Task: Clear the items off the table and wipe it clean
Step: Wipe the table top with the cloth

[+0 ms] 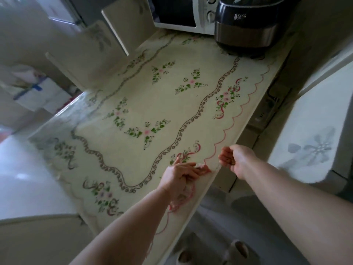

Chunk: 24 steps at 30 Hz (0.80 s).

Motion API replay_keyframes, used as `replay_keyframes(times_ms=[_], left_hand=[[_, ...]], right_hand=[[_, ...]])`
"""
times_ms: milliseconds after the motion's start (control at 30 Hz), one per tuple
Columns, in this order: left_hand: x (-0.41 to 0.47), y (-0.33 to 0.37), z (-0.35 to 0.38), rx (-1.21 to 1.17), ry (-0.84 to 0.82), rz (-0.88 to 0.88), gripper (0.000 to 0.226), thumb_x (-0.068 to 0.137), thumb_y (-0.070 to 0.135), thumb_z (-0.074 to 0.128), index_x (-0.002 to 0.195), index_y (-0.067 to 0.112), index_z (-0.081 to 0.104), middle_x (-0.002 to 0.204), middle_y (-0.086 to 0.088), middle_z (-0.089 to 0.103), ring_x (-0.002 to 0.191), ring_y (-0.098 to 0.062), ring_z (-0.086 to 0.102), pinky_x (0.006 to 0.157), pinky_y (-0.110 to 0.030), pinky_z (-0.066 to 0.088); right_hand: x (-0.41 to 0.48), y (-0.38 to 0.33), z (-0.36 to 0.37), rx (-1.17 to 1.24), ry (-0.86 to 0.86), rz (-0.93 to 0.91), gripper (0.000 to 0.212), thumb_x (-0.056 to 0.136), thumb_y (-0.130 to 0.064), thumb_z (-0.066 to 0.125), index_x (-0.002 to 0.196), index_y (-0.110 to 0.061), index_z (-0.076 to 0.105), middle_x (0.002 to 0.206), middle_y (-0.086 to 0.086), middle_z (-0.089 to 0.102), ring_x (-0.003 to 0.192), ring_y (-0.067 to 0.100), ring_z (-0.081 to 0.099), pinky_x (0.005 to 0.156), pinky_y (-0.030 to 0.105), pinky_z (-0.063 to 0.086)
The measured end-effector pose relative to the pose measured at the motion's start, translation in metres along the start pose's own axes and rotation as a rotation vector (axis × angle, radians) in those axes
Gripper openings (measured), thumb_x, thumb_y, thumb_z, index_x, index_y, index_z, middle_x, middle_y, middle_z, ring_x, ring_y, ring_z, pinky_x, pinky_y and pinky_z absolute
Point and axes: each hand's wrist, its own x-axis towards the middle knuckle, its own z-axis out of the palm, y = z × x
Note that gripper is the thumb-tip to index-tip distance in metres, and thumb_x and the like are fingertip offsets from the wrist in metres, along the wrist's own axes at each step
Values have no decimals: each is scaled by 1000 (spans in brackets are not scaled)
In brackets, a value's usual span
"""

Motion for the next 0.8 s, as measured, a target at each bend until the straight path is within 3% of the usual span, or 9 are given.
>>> replay_keyframes(times_ms=[67,167,333,433,500,600,700,767,800], left_hand=[[-18,-6,-7,-17,10,-6,27,77,-3,60,83,14,79,100,11,72,108,10,54,118,-21,18],[-45,-18,-17,-16,7,16,25,77,-3,64,84,16,79,100,11,74,109,9,56,117,-14,9],[-93,-35,-38,7,20,44,22,80,2,65,89,17,79,103,10,73,111,9,55,117,-16,17],[-108,-31,-53,30,-63,47,23,84,7,63,95,19,78,108,7,72,108,4,58,112,-21,32],[-106,-15,-68,-26,-96,19,24,88,7,64,101,22,77,109,10,72,99,1,64,96,-21,49],[-94,6,-95,-301,80,-175,28,92,2,58,114,15,69,107,4,71,79,-2,64,78,-27,58],[-88,-6,-124,-497,236,-418,26,95,14,58,119,17,64,104,3,70,75,-6,63,61,-26,57],[-94,-32,-139,-291,279,-491,27,97,26,53,121,20,63,111,-1,69,80,-12,61,63,-26,51],[-98,-45,-145,-92,225,-533,32,99,32,48,126,20,59,120,-4,64,90,-16,59,70,-28,48]], right_hand=[[-9,11,10,-8,-6,-2,37,99,-13,31,72,-8,57,56,5,59,56,15,57,54,27,50],[-25,30,26,-4,-34,-7,37,99,-11,31,71,-7,55,62,7,56,58,17,55,62,29,49],[-55,70,43,-24,-25,-5,34,100,-10,31,75,-6,54,65,8,55,59,17,54,63,28,49],[-70,94,55,-25,-18,6,34,100,-9,30,74,-6,53,65,8,53,60,17,53,62,29,48],[-79,107,62,-5,-11,4,34,100,-9,31,75,-6,53,66,8,53,59,18,52,61,29,47],[-92,123,69,9,2,2,36,101,-11,31,74,-6,54,67,8,54,59,18,51,59,29,47],[-104,141,74,-6,24,-18,37,101,-10,30,73,-6,53,66,8,52,58,18,49,59,28,45],[-108,151,74,7,46,-26,36,101,-11,30,73,-7,53,66,8,52,59,18,49,58,27,44],[-108,154,74,16,52,-27,36,101,-12,31,74,-7,53,66,8,52,59,18,50,58,27,44]])
